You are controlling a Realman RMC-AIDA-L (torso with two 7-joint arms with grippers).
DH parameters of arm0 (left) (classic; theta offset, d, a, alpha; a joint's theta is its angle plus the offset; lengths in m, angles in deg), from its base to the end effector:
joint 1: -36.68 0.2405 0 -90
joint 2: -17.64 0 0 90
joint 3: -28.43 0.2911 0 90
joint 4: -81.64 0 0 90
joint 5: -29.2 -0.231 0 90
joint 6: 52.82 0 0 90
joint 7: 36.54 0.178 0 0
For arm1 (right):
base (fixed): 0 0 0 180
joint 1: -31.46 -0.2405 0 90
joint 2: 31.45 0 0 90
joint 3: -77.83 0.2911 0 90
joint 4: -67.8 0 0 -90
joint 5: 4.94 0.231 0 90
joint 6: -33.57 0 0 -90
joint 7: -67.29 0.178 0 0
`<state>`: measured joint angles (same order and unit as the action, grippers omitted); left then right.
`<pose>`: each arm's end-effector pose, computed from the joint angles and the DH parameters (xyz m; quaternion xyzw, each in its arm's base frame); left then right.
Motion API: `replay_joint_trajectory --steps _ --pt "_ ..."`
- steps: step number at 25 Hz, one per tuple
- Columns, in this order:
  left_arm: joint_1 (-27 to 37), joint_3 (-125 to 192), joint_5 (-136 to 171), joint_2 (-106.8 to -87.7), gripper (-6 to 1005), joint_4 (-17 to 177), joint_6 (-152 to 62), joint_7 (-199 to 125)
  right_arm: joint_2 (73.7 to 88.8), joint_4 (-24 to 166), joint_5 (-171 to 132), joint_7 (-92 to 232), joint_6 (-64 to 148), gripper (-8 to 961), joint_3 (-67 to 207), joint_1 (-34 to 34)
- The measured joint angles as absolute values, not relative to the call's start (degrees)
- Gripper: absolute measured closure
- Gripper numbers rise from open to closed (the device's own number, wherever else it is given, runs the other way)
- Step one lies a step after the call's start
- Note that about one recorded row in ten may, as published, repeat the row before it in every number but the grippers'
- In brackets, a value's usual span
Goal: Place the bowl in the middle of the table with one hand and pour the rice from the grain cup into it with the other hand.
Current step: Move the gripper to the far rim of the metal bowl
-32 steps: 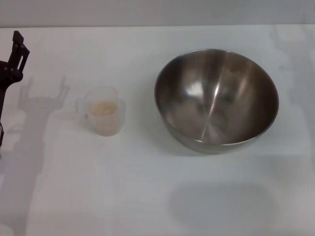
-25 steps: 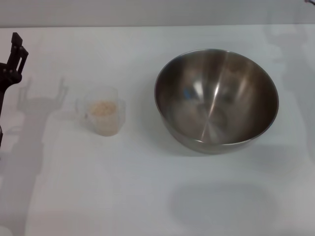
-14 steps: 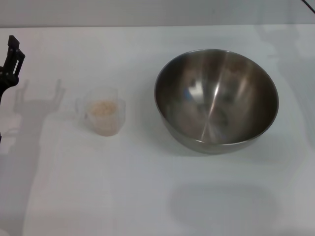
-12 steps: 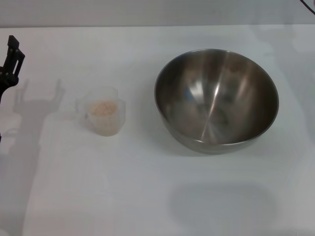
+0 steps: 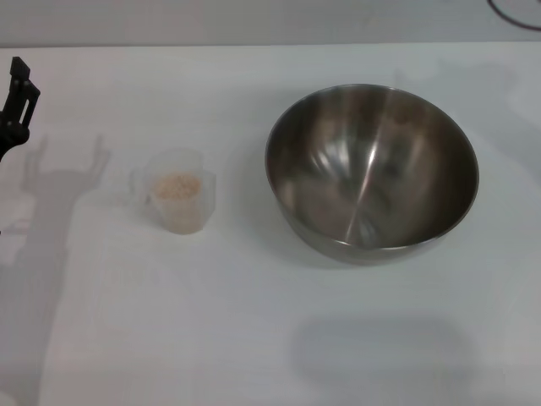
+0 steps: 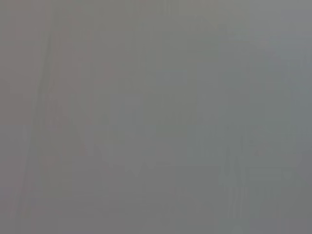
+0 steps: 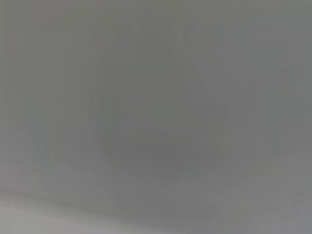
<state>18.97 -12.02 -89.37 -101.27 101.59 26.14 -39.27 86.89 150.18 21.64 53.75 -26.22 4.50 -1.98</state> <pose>-0.3445 0.3477 -0.0323 -0.6195 -0.2119 -0.3861 0.6498 0.1841 0.4891 0.0350 -0.8098 0.3936 0.0615 0.4308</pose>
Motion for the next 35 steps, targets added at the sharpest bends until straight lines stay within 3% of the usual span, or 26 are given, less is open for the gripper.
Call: replay_joint_trajectory --steps 10,30,35 --pt "19.18 -12.49 -89.36 -101.2 162 101.57 26.54 -39.27 85.78 150.53 17.48 51.15 -53.91 155 8.75 -7.61" --pt "17.62 -13.86 -89.37 -101.0 162 100.11 26.64 -38.94 87.17 134.85 16.68 47.33 -47.6 156 9.2 -8.52" --pt "17.03 -14.39 -89.37 -101.01 162 99.73 26.64 -38.88 87.36 133.26 16.68 46.7 -45.99 201 9.36 -8.81"
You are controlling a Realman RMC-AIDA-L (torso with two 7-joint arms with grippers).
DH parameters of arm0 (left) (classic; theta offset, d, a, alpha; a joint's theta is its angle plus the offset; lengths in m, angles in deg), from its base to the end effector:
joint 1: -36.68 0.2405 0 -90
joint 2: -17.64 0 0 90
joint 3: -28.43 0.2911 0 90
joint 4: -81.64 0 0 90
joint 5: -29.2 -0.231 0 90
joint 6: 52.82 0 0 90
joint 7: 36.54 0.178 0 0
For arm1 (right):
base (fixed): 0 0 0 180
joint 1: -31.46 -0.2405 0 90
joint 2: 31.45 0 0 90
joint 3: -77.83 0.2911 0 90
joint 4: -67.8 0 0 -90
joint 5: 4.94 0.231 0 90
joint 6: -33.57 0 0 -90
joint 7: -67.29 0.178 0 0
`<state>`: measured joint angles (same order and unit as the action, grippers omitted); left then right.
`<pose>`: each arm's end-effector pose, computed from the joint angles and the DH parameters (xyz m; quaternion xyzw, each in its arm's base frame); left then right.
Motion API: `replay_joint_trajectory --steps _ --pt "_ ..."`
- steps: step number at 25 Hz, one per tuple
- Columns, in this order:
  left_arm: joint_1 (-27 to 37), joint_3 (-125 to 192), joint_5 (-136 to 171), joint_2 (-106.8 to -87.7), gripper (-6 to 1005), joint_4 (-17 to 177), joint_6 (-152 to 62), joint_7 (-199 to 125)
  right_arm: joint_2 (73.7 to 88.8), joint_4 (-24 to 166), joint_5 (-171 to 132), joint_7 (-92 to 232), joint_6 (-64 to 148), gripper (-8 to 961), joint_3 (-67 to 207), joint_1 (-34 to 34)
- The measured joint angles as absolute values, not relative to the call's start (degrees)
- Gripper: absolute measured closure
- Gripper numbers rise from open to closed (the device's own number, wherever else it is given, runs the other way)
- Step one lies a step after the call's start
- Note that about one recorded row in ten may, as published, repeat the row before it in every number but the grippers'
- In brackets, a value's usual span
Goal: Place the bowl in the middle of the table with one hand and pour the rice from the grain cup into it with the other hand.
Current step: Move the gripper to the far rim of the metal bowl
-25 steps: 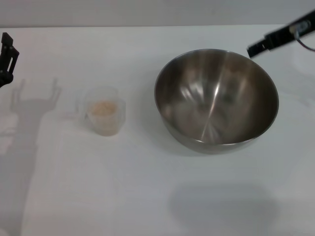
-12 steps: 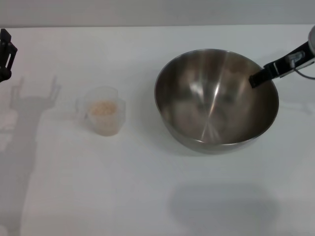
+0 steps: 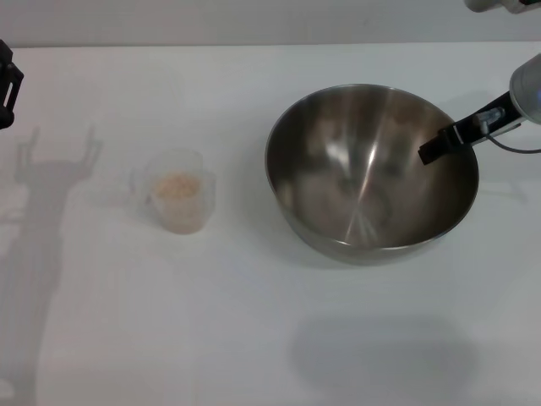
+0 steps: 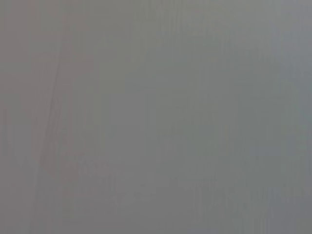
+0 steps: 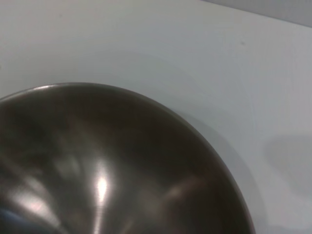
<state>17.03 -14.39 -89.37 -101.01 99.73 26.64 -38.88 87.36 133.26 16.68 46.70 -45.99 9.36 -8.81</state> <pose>-0.3451 0.3594 -0.0189 -0.6107 -0.1957 -0.3825 0.6651 0.2492 0.4517 -0.0211 -0.8244 0.4702 -0.1404 0.2820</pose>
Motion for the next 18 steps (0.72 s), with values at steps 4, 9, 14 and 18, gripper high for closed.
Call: replay_joint_trajectory --steps 4,9,14,18 --pt "16.47 -14.38 -89.36 -101.09 162 99.43 26.42 -38.9 87.37 132.92 16.68 46.35 -45.77 337 9.42 -8.99" --pt "16.44 -14.37 -89.36 -101.09 162 99.44 26.29 -38.88 87.38 131.37 16.68 45.67 -44.8 543 9.46 -9.14" --pt "16.46 -14.36 -89.36 -101.1 162 99.47 26.27 -39.02 87.37 130.77 17.71 44.88 -44.28 738 9.47 -9.14" --pt "16.47 -14.36 -89.36 -101.1 162 99.48 26.27 -39.03 87.37 130.75 17.89 44.87 -43.94 858 9.55 -9.1"
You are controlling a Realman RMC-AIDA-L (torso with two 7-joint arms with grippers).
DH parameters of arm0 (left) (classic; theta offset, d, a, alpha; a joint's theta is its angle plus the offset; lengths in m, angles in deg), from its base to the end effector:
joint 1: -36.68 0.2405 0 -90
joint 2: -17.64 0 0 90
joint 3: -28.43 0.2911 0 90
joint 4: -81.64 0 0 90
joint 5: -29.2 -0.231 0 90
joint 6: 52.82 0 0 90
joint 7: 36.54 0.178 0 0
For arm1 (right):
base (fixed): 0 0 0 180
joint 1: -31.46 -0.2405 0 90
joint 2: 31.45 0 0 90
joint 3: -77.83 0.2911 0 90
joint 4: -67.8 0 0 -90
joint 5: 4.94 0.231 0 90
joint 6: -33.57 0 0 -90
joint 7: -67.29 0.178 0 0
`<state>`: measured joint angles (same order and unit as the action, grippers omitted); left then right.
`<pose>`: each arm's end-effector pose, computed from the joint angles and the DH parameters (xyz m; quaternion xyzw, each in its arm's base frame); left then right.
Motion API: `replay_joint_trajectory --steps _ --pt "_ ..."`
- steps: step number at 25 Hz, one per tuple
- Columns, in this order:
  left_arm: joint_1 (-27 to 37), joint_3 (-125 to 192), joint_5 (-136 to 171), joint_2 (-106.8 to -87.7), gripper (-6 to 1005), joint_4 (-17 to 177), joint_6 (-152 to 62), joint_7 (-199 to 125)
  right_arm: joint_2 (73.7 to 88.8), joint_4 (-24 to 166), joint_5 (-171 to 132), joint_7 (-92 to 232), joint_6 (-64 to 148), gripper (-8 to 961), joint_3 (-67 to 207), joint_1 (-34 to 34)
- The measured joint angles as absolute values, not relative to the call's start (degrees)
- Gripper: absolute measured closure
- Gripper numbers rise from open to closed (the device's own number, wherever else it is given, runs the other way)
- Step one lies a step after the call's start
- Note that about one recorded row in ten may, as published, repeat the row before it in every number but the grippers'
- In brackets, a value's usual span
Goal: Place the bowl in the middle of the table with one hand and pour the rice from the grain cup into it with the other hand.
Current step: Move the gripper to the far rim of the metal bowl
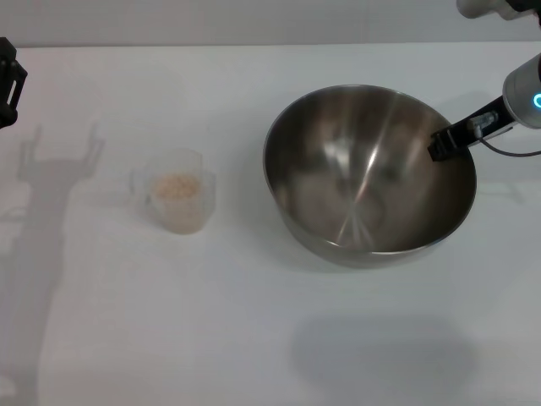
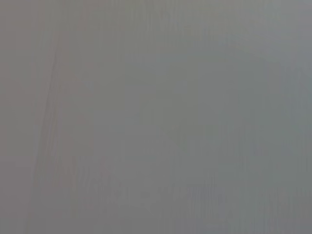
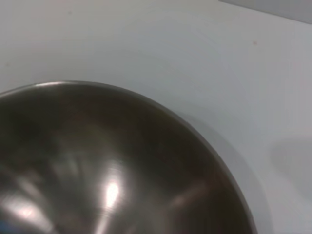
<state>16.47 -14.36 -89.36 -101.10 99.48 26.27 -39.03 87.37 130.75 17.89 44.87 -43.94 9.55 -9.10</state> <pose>-0.3430 0.3626 -0.0202 -0.6131 -0.1960 -0.3831 0.6625 0.2528 0.4536 -0.0284 -0.8304 0.4654 -0.1352 0.2749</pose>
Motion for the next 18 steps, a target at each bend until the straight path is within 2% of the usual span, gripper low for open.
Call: replay_joint_trajectory --steps 12,18 --pt "16.99 -14.37 -89.56 -101.19 161 99.48 26.63 -39.24 87.21 138.45 23.54 43.72 -45.0 934 11.54 -6.69" --pt "17.15 -14.25 -89.71 -101.19 161 99.7 26.8 -39.26 87.38 138.9 28.49 42.17 -45.4 931 10.97 -6.42"
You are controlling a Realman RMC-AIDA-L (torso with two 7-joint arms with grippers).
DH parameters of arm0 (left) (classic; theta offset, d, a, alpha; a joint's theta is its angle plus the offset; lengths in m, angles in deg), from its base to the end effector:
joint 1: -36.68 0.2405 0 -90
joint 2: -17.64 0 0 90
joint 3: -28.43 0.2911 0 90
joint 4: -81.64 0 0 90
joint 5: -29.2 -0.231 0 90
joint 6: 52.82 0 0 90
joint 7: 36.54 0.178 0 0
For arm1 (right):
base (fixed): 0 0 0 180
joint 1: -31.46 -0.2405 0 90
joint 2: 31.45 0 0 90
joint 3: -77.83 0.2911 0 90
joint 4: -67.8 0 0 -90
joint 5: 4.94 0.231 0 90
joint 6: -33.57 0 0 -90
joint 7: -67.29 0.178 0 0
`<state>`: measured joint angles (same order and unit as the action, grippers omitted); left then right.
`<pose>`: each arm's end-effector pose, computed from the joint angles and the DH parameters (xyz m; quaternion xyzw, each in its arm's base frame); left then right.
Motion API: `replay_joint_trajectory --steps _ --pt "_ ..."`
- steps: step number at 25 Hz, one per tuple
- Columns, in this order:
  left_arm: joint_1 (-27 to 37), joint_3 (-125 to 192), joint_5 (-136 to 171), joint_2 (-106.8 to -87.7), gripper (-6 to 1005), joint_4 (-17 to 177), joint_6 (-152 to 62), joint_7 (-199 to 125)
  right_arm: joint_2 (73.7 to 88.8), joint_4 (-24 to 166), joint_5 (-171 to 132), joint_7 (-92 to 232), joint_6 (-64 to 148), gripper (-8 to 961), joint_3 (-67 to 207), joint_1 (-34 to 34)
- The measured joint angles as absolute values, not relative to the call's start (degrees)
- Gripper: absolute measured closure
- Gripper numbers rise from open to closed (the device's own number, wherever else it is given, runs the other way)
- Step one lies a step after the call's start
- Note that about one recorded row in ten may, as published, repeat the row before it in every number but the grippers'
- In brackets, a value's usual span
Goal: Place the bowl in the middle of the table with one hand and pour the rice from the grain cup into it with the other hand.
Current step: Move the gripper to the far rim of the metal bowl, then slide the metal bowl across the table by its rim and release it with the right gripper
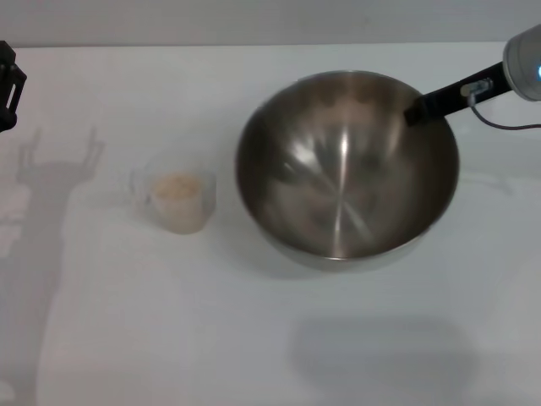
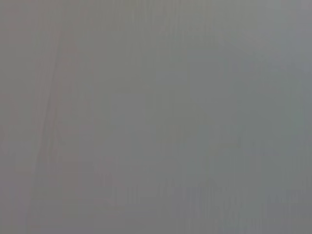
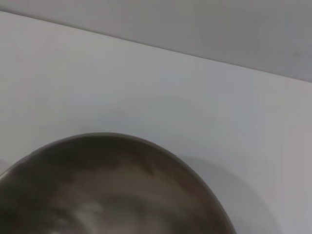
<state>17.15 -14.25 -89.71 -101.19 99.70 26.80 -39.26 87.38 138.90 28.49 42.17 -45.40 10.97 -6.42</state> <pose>-0.3439 0.3581 -0.0212 -0.6122 -0.1970 -0.3856 0.6616 0.2147 0.4520 -0.0153 -0.8581 0.4446 -0.0399 0.2536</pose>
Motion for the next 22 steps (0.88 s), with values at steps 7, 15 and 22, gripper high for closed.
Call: replay_joint_trajectory --steps 7,15,22 --pt "17.34 -13.94 -89.72 -101.28 161 99.69 27.3 -39.27 87.41 138.04 30.88 40.9 -44.88 932 10.78 -6.39" --pt "17.57 -13.99 -89.69 -101.28 161 99.76 27.56 -39.27 87.46 133.62 32.05 40.34 -42.6 931 9.33 -7.47" --pt "17.56 -14.16 -89.69 -101.27 161 99.76 27.84 -39.27 87.42 130.69 31.39 40.32 -42.36 932 8.57 -8.59"
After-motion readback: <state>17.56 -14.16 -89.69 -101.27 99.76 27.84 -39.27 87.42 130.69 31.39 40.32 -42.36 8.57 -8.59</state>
